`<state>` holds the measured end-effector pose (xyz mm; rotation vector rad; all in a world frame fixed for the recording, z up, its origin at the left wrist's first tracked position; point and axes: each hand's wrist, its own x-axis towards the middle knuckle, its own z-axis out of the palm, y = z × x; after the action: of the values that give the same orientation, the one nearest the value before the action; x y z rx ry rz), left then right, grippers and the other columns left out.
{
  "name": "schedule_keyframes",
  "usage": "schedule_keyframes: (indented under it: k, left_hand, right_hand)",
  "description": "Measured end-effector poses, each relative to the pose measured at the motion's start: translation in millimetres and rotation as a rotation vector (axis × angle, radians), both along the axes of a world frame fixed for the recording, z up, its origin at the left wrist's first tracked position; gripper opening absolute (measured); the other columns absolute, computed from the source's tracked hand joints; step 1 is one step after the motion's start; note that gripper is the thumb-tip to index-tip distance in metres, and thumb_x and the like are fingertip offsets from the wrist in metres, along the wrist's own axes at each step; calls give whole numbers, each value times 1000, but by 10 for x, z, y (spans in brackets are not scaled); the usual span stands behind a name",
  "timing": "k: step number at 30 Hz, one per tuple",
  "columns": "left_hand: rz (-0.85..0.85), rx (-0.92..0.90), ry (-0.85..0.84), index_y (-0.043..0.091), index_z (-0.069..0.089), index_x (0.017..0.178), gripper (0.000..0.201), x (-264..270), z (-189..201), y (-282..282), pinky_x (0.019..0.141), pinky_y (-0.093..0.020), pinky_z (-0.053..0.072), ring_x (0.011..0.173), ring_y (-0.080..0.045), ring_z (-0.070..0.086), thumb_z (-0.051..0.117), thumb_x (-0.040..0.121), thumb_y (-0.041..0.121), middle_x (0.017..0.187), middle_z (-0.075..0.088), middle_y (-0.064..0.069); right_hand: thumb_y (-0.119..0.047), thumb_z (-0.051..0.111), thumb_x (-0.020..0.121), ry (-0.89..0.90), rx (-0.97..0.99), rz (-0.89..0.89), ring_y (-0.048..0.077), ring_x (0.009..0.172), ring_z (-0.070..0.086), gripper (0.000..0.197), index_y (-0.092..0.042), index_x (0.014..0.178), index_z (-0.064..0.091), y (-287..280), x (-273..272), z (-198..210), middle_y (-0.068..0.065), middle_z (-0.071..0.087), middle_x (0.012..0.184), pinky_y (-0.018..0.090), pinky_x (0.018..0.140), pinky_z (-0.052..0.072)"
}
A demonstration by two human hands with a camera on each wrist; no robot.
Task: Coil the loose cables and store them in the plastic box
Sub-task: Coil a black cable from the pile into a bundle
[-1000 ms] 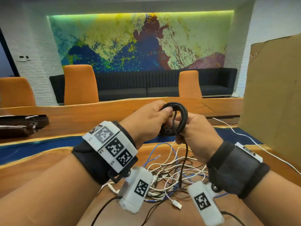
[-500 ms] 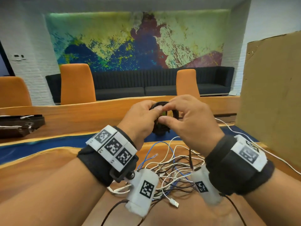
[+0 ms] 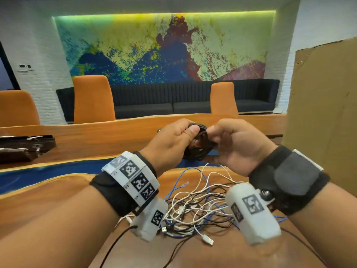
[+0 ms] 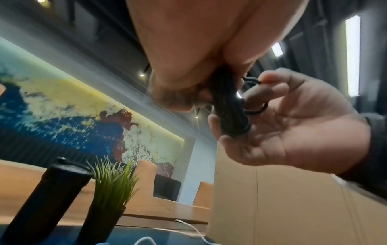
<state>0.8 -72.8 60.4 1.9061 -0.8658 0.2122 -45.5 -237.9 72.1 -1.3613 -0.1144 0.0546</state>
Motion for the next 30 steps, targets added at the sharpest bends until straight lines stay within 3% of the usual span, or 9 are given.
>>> schedule_keyframes:
  k: [2, 6, 10, 14, 17, 19, 21, 25, 30]
  left_hand:
    - [-24, 97, -39, 19, 61, 93, 25, -16, 57, 41, 64, -24, 40, 64, -2, 48, 43, 103, 34, 69, 54, 13]
    - [-6, 457, -241, 15, 57, 95, 25, -22, 82, 122, 66, -23, 41, 71, -3, 52, 47, 102, 37, 81, 58, 9]
    - [-24, 215, -78, 20, 58, 86, 25, 60, 64, 235, 67, -26, 39, 65, -4, 48, 46, 99, 38, 73, 55, 9]
    - [-83, 4, 62, 15, 58, 85, 29, 15, 66, 221, 67, -32, 39, 66, -12, 46, 45, 94, 39, 71, 52, 2]
    - [-130, -24, 100, 10, 60, 97, 24, -22, 29, 146, 65, -22, 41, 68, -10, 45, 46, 104, 28, 78, 50, -5]
    - [-152, -55, 138, 9, 60, 102, 21, -33, 15, 120, 65, -22, 44, 70, -12, 47, 43, 105, 21, 79, 51, -7]
    - [-193, -84, 190, 12, 60, 103, 20, -55, 9, 108, 65, -21, 48, 68, -7, 55, 42, 105, 19, 74, 60, 5]
    - [-232, -127, 236, 13, 59, 106, 20, -97, 9, 88, 62, -13, 49, 66, 3, 62, 40, 105, 15, 71, 67, 15]
    - [-234, -196, 248, 10, 60, 114, 22, -64, -46, 47, 76, -26, 56, 86, -12, 67, 43, 104, 18, 98, 69, -5]
  right_hand:
    - [-20, 56, 88, 31, 86, -15, 19, 75, 58, 23, -16, 66, 54, -100, 45, 72, -1, 55, 66, 42, 85, 47]
    - [-28, 57, 96, -126, -137, -158, 12, 74, 59, 16, -14, 89, 60, -207, 115, 111, -1, 61, 78, 28, 63, 52]
    - [-13, 56, 97, -436, -557, -145, 8, 68, 57, 15, -8, 87, 66, -315, 94, 70, 2, 62, 76, 20, 61, 50]
    - [-6, 61, 93, -454, -907, -175, -3, 62, 56, 13, -11, 90, 73, -285, 122, -176, -10, 64, 69, 16, 63, 49]
    - [-3, 57, 95, -301, -516, -269, 16, 65, 60, 11, -4, 93, 68, -142, 151, -252, 4, 66, 73, 28, 59, 56]
    - [-3, 55, 96, -174, -127, -285, 17, 68, 62, 10, -2, 101, 64, -100, 152, -206, 11, 66, 83, 25, 59, 57]
    - [-5, 54, 96, -116, 70, -253, 16, 71, 62, 12, -3, 104, 62, -85, 156, -182, 13, 66, 89, 24, 61, 57]
    - [-3, 51, 96, -42, 290, -159, 14, 70, 61, 26, 3, 120, 58, -29, 148, -192, 14, 66, 93, 20, 57, 57]
    - [-11, 62, 83, 117, 307, 45, 15, 73, 62, 17, -5, 95, 70, 5, 66, -213, 12, 66, 94, 24, 61, 55]
